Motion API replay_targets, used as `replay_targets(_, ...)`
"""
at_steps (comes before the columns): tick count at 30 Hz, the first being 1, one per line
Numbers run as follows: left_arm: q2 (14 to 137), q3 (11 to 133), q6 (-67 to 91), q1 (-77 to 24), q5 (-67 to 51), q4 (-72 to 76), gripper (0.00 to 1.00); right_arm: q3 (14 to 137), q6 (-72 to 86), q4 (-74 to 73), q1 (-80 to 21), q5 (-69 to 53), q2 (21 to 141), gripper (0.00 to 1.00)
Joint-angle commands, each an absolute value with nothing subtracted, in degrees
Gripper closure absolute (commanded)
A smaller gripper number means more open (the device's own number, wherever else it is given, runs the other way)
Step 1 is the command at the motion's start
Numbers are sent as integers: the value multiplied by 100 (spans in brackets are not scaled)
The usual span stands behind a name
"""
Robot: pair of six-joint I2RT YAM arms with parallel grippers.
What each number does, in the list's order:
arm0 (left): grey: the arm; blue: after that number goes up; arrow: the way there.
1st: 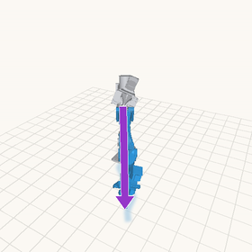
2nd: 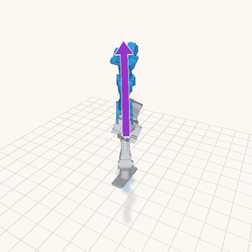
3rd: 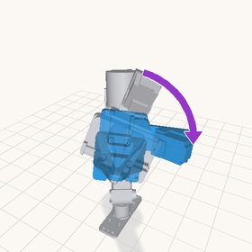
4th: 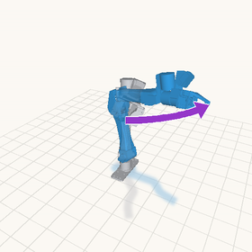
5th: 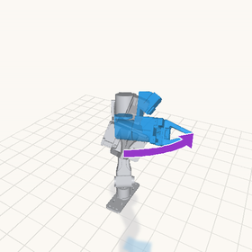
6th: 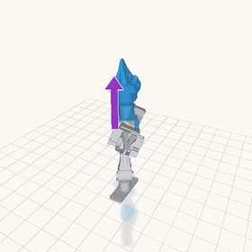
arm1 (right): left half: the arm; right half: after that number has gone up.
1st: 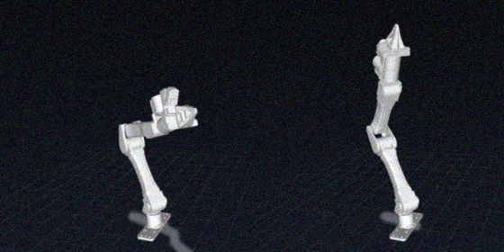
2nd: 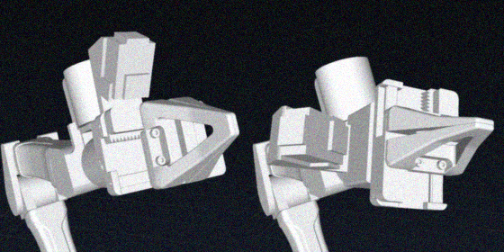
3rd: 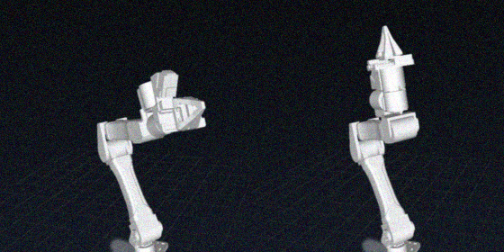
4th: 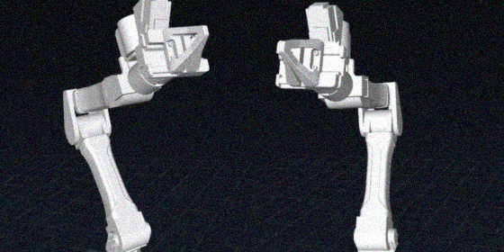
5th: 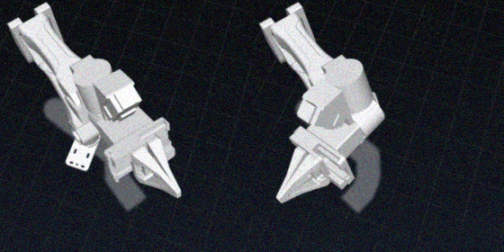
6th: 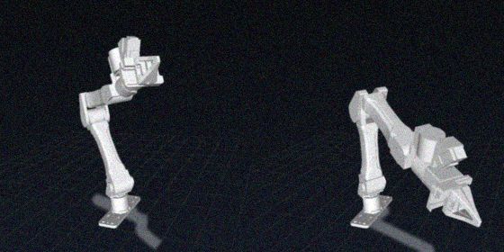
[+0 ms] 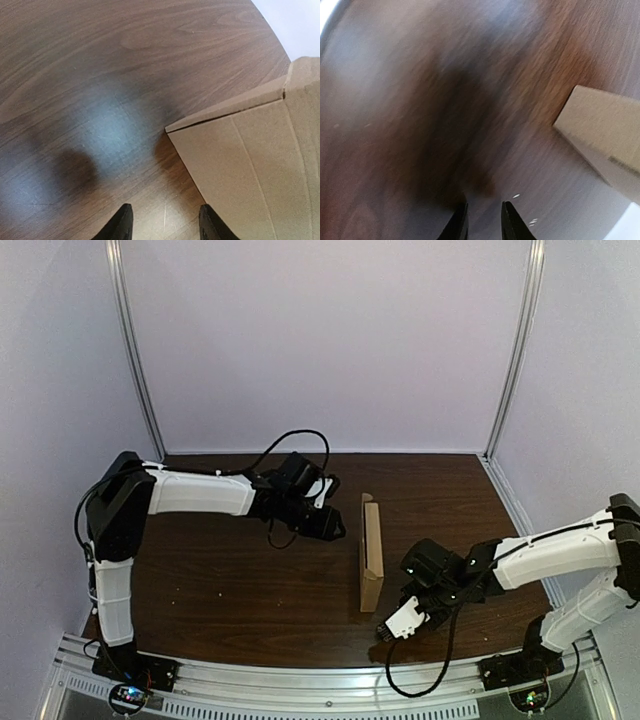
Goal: Fold the paper box
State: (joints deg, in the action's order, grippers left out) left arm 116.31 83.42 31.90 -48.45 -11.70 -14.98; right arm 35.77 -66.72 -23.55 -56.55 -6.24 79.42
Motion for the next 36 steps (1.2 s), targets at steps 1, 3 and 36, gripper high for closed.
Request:
replay_targets(1, 11789, 8682, 3198, -5036, -1551, -1294, 53, 3813, -6771, -1080, -6231, 987, 8832, 78)
replay_targets(3, 11836, 8709, 3182, -5048, -1564, -1303, 52, 3977, -6786, -836, -6425, 1214, 9150, 78)
replay_targets(36, 11794, 8771, 1938, -4737, -1290, -1666, 52, 6834, -5080, -5372, -6935, -1679, 9109, 58)
